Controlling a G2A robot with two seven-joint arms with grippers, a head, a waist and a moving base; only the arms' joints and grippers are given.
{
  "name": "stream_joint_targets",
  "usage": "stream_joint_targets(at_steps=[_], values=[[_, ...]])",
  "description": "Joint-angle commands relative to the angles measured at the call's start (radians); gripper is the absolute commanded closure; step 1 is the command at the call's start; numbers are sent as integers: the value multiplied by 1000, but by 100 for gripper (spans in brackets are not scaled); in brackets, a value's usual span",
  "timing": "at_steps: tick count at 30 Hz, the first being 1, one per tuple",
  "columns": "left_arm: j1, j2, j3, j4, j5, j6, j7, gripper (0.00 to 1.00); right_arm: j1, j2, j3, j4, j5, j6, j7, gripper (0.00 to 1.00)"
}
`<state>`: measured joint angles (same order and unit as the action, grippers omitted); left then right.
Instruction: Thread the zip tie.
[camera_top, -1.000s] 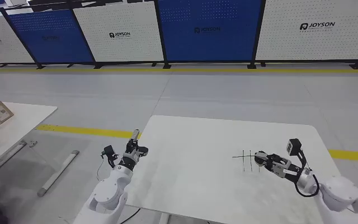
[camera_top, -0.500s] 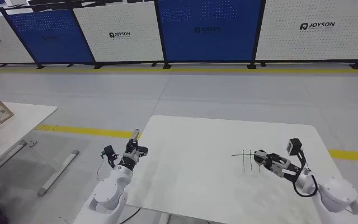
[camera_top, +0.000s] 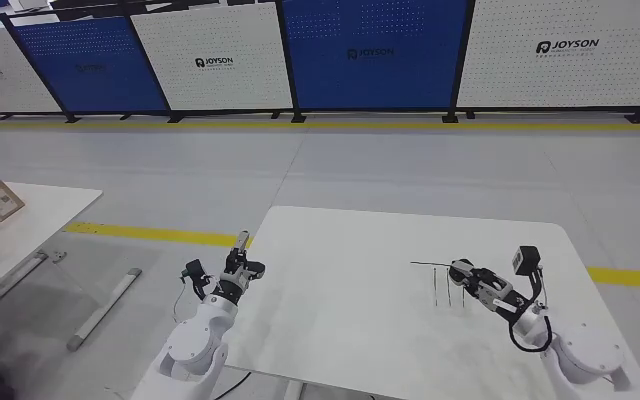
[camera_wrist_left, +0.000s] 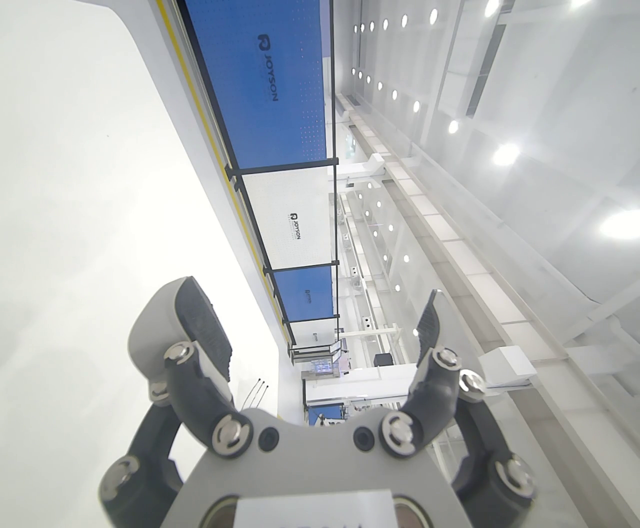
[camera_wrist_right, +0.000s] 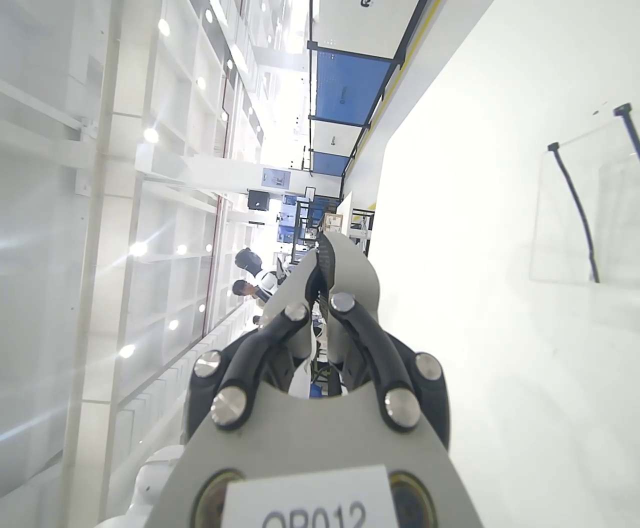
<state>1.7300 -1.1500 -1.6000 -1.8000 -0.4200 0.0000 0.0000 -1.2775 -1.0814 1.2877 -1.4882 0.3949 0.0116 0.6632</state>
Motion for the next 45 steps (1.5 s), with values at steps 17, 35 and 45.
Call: stream_joint_targets(at_steps=[17,35,45], values=[[0,0,0,0,0,0,0,0,48,-40,-169,-30,-87,14,-137,100],[-4,2,32,-11,46,8,-98,0,62,-43,-182,-12,-91,16,-111,100],[11,17,58,-42,138,63,-336,0,62,-43,-182,-12,-91,16,-111,100]])
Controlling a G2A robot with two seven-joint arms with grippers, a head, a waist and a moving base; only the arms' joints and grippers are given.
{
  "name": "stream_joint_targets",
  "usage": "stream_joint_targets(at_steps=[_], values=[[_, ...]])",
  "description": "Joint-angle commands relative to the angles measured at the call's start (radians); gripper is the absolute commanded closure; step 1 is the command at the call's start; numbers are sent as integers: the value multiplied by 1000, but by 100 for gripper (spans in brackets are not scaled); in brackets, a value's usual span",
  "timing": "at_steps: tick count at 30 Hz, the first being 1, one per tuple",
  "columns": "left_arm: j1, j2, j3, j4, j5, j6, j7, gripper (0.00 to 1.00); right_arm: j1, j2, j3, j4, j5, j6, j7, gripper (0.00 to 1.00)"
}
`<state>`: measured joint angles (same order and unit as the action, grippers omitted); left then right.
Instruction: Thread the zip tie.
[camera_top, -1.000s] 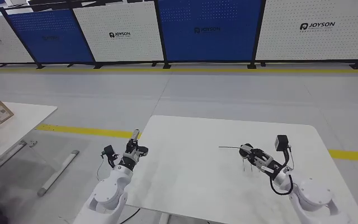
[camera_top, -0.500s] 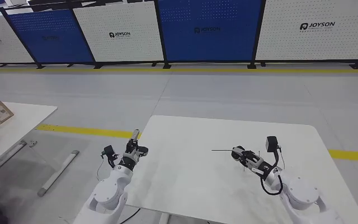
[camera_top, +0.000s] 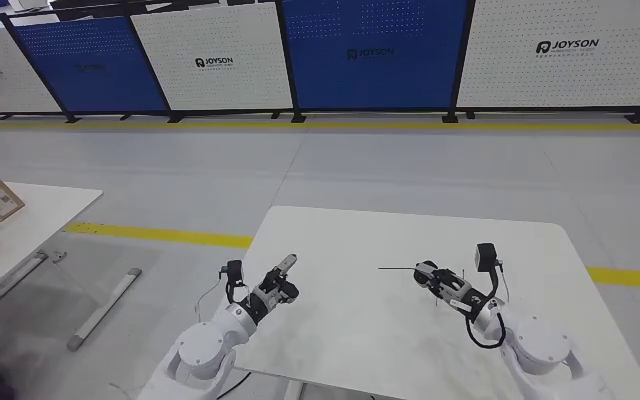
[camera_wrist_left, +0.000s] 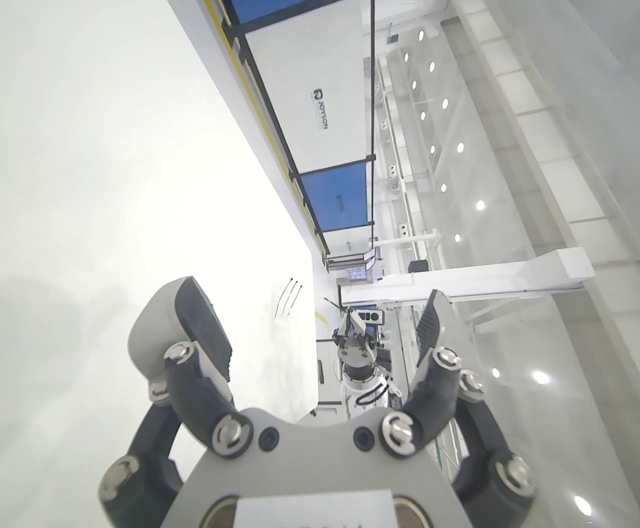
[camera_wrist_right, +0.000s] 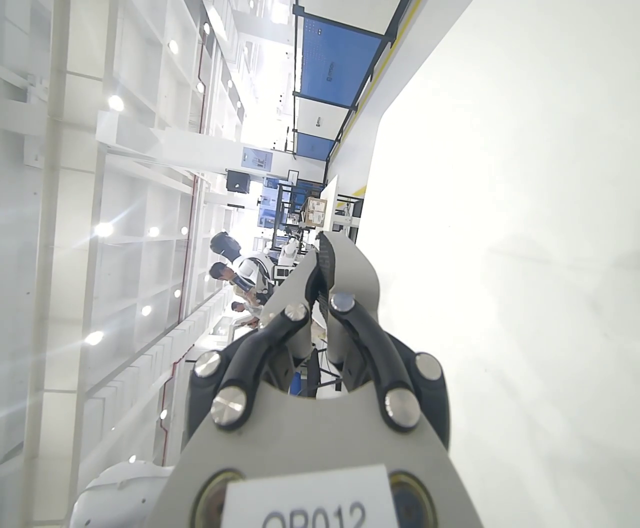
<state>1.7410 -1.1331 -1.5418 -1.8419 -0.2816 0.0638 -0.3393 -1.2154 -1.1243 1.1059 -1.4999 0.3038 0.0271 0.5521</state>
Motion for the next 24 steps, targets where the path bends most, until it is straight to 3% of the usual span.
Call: stream_joint_targets(at_steps=[1,9,17,21,24], values=[[0,0,0,0,-1,-1,3,0,0,0,0,0,0,0,0,100],[-4,-1,3,2,-6,-11,9,0,-10,-2,-13,-13,-30,-3,-13,100],[12,1,50,-31,-48,-7,-119,0,3,-21,-73,-7,-29,-47,-17,100],[19,1,87,-32,-11,-18,-134,0,22,-31,-105,15,-26,-20,-3,100],[12,-1,96,-23,-39,-25,-136,0,22,-31,-105,15,-26,-20,-3,100]])
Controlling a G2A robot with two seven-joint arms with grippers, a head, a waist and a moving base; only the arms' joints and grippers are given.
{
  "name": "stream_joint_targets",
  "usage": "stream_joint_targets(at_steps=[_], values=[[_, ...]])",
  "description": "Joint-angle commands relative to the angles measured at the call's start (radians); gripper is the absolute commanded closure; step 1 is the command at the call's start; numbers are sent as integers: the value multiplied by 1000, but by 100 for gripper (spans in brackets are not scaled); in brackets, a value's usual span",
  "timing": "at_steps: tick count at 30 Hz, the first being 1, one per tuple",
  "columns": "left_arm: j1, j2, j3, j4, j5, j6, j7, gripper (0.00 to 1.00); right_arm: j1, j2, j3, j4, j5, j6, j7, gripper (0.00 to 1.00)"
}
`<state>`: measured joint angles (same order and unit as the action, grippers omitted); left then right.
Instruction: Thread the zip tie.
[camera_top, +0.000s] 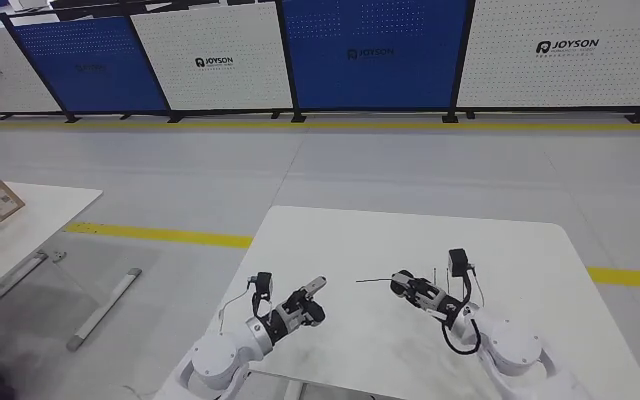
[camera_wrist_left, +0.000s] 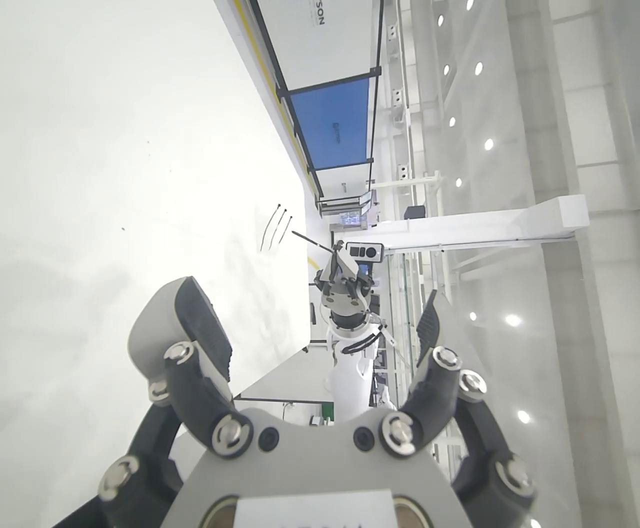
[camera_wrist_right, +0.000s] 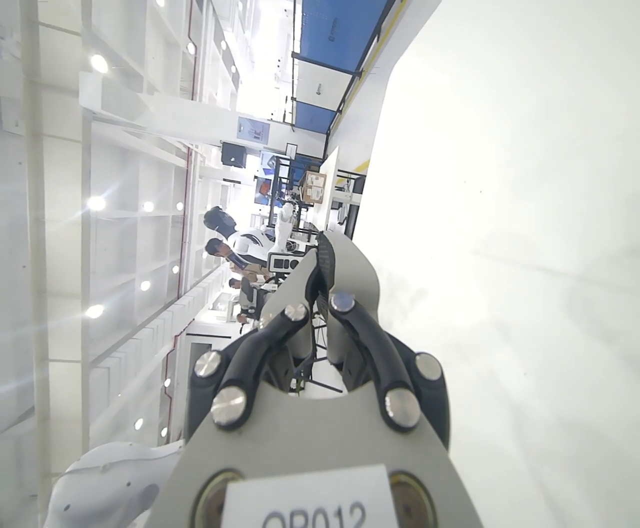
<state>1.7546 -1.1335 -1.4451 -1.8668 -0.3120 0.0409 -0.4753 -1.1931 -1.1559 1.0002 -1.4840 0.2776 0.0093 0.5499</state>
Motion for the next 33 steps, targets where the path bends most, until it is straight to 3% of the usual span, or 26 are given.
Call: stream_joint_targets(at_steps=[1,10,15,21,23,33], values=[[-1,0,0,2,-9,-2,0,0,-1,0,1,-1,0,-2,-1,100],[-7,-2,16,5,-31,9,-6,0,-5,-1,0,-3,-2,-5,-11,100],[-22,-8,104,1,34,-13,24,0,-8,-13,-30,-15,0,-58,-17,100],[-63,-21,180,33,25,-44,95,0,14,-33,-90,-7,-8,-51,-25,100],[-79,-25,189,56,6,-62,120,0,15,-34,-91,-6,-7,-49,-25,100],[-81,-27,200,59,10,-66,142,0,15,-34,-91,-6,-7,-49,-25,100]])
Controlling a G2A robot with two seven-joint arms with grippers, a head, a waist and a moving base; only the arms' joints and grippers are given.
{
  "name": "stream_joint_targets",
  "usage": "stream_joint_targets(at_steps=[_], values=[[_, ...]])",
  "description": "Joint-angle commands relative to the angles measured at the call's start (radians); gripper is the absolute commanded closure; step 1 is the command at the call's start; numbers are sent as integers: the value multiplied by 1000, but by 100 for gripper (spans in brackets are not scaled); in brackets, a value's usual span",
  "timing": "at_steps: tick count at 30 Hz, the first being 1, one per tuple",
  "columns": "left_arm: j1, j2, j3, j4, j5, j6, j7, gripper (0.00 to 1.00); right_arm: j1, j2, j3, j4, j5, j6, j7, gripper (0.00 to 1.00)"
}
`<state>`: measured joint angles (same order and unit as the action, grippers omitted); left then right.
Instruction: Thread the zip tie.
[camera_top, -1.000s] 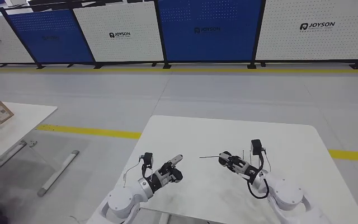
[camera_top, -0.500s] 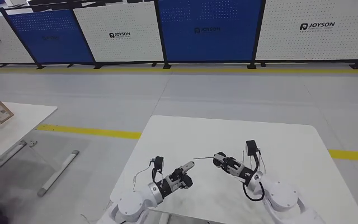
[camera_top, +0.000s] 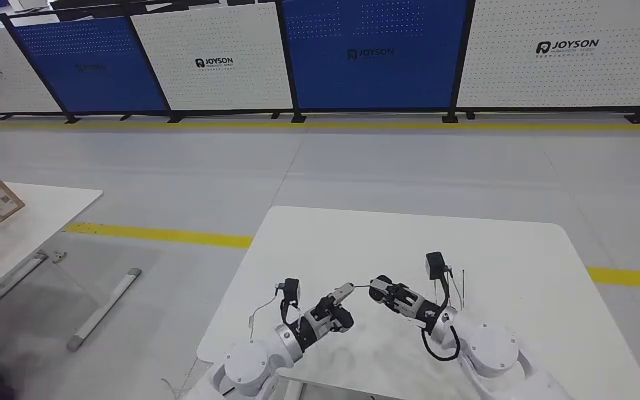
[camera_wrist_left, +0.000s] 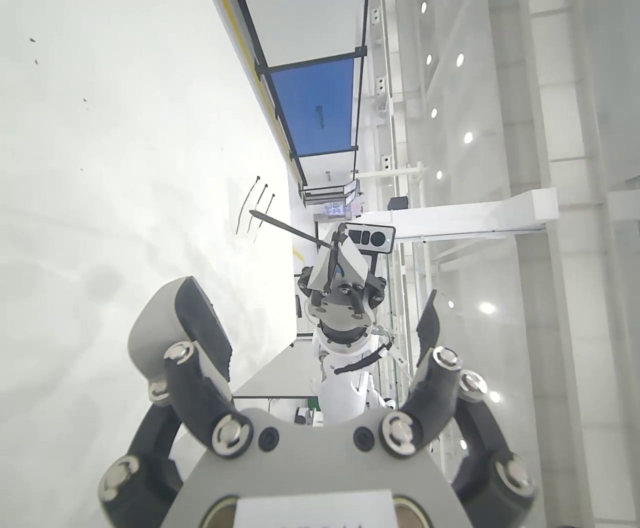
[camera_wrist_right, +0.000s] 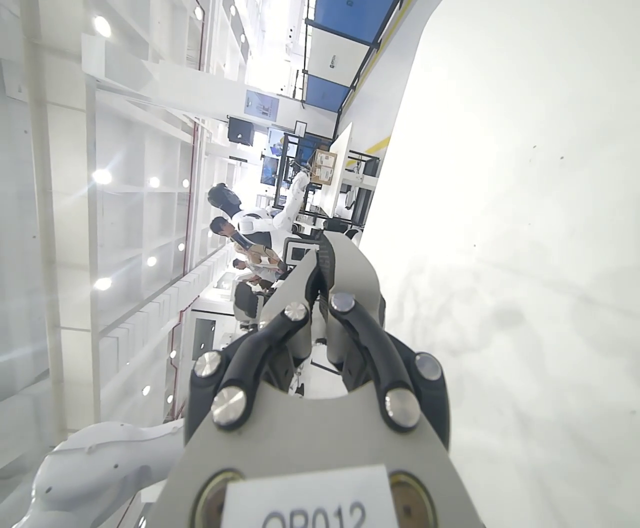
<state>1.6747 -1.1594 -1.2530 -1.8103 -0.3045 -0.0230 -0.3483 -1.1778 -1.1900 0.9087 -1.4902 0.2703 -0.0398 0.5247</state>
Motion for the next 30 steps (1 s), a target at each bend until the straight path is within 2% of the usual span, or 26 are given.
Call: stream_joint_targets(at_steps=[1,4,6,7,17,23,30], values=[[-6,-3,18,3,4,-3,27,0,0,0,0,0,0,0,0,100],[-31,-13,46,21,-13,-9,95,0,0,0,0,0,0,0,0,100],[-54,-22,67,40,-20,-17,171,0,0,0,0,0,0,0,0,100],[-64,-24,78,50,-21,-15,179,0,0,0,0,0,0,0,0,100],[-67,-25,81,54,-21,-11,179,0,0,0,0,0,0,0,0,100],[-95,-35,102,68,-28,-42,243,0,0,0,0,0,0,0,0,100],[-98,-36,104,70,-28,-46,247,0,0,0,0,0,0,0,0,100]])
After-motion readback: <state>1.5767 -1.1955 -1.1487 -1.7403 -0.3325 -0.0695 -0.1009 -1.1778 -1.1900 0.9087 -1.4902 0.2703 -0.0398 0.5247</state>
